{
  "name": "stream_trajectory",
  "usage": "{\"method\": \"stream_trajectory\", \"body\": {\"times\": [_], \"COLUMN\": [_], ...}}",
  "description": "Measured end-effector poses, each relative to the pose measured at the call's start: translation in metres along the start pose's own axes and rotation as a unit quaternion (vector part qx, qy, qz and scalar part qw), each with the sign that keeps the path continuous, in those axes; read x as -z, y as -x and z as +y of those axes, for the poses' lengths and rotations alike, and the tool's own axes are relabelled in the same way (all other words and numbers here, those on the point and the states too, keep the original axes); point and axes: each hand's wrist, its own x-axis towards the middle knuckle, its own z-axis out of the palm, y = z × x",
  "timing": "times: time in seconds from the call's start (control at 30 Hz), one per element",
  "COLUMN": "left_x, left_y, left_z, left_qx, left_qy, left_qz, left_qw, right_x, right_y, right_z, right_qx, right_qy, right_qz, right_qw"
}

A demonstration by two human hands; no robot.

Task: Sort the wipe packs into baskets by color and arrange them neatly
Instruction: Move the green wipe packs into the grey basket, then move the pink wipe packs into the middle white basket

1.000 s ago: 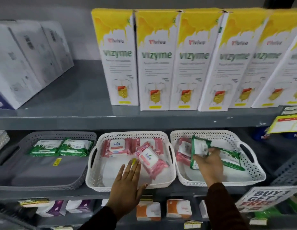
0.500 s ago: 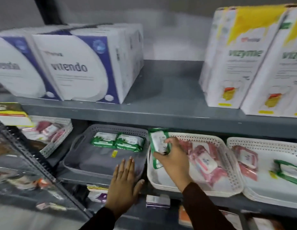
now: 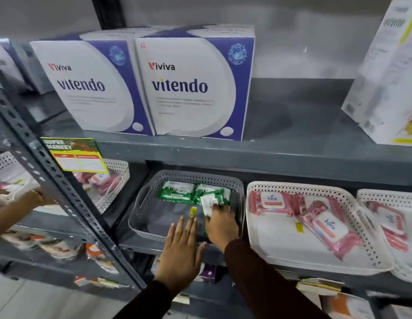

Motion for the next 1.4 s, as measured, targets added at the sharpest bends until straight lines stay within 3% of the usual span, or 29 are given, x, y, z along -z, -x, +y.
{"method": "stream_trajectory", "body": {"times": [0.1,0.23,0.33,0.53,0.67,0.8,0.87,1.13,1.27,1.4], "left_x": [0.000,0.000,0.002,-0.013,-0.027,-0.035,-0.035,-0.028,-0.028,-0.024], "left_y": [-0.003,-0.009,-0.019,-0.042,-0.053,-0.056,-0.056,-0.045,-0.042,-0.037], "left_z": [0.014,0.043,0.082,0.194,0.250,0.276,0.279,0.249,0.228,0.211], "left_qx": [-0.009,-0.026,-0.057,-0.125,-0.113,-0.096,-0.081,-0.025,-0.023,-0.025], "left_qy": [0.009,0.049,0.088,0.102,0.085,0.047,0.041,0.042,0.030,0.042], "left_qz": [0.001,0.015,0.031,0.016,0.006,-0.003,-0.003,0.005,-0.013,-0.003], "left_qw": [1.000,0.998,0.994,0.987,0.990,0.994,0.996,0.999,0.999,0.999], "right_x": [0.015,0.057,0.094,0.174,0.203,0.216,0.217,0.213,0.213,0.213], "right_y": [0.002,0.018,0.030,0.051,0.053,0.042,0.039,0.038,0.032,0.033], "right_z": [0.004,0.030,0.082,0.241,0.336,0.377,0.384,0.392,0.388,0.393], "right_qx": [0.007,0.041,0.014,-0.094,-0.206,-0.249,-0.252,-0.288,-0.281,-0.316], "right_qy": [-0.054,-0.162,-0.203,-0.177,-0.088,0.006,0.002,-0.072,-0.054,-0.101], "right_qz": [0.025,0.154,0.232,0.366,0.319,0.121,0.081,0.127,0.115,0.145], "right_qw": [0.998,0.974,0.951,0.909,0.921,0.961,0.964,0.946,0.951,0.932]}}
